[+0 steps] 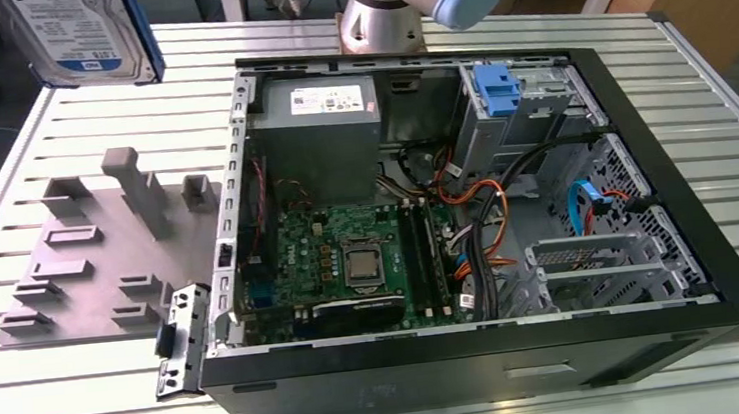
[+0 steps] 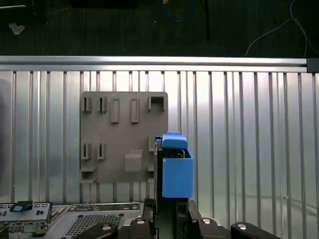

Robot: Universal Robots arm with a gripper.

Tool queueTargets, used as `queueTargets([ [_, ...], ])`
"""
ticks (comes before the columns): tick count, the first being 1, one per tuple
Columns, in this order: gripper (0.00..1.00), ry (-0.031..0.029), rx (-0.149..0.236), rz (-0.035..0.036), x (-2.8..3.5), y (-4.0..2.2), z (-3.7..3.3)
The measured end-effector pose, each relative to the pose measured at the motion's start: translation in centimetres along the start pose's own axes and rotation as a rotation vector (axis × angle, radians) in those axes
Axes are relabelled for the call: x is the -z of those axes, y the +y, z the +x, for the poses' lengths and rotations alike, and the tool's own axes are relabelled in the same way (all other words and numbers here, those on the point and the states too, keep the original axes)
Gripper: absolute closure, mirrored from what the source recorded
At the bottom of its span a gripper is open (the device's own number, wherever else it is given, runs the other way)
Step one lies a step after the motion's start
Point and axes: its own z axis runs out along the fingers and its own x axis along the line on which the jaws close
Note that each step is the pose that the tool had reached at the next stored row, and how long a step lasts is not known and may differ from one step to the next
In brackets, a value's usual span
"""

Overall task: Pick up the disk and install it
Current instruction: 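Pick up the disk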

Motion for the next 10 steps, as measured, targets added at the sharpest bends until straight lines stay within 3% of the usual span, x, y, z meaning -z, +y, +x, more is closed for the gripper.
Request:
queueTargets([
  [10,0.65,-0.0001,0.0,0.0001,-0.03,-4.1,-0.1],
])
